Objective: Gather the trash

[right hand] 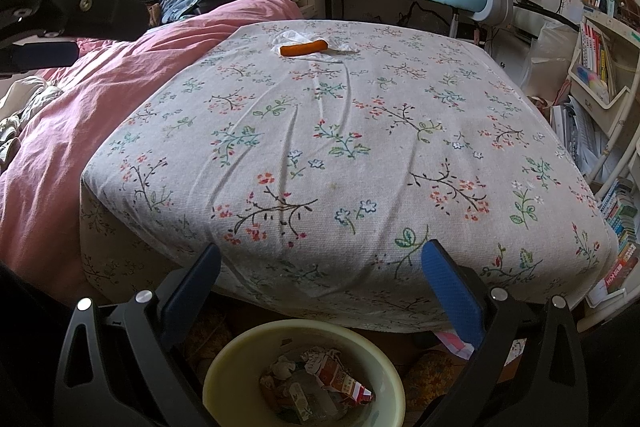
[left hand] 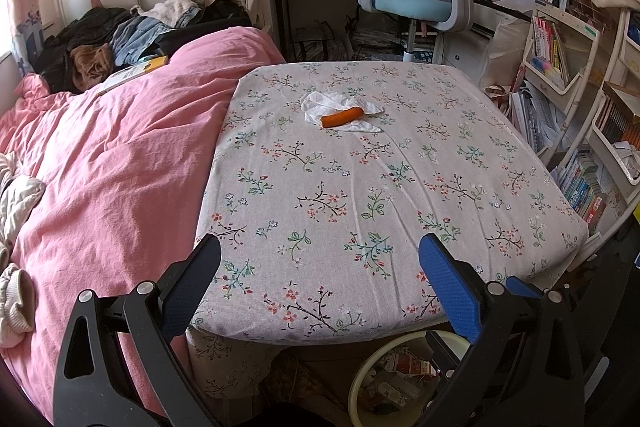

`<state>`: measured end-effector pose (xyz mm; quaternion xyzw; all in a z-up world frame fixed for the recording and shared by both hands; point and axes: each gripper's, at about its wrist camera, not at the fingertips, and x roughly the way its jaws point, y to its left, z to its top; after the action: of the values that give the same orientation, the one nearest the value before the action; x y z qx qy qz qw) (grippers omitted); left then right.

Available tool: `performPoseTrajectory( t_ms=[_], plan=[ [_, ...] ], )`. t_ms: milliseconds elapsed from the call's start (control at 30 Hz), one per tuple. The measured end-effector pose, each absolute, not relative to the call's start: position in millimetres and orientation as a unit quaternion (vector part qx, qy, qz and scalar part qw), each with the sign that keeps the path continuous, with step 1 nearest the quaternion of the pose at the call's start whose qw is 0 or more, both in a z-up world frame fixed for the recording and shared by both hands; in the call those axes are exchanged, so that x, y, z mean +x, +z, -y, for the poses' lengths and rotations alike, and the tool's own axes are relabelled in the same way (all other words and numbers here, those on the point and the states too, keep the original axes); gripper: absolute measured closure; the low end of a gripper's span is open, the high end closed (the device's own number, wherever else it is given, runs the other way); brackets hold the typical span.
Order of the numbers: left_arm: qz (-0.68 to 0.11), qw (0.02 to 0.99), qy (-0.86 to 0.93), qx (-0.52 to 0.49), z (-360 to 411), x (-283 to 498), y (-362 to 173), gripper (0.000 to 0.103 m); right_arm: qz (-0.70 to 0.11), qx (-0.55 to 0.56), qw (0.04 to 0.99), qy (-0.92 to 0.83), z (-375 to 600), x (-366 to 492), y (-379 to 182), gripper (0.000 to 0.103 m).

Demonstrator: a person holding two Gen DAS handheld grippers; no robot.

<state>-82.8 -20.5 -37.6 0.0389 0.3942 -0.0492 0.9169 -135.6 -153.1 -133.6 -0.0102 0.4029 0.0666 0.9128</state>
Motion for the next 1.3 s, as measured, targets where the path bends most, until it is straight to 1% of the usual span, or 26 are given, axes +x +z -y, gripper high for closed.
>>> performPoseTrajectory(
  t_ms=[1300],
  plan=[
    [-0.395,0.916,-0.05,0.04,18.8,-79.7,-37.3,0.007,-0.401,-0.007,0.913,0.067,150.2,-135.0,-131.3,0.006]
  ],
)
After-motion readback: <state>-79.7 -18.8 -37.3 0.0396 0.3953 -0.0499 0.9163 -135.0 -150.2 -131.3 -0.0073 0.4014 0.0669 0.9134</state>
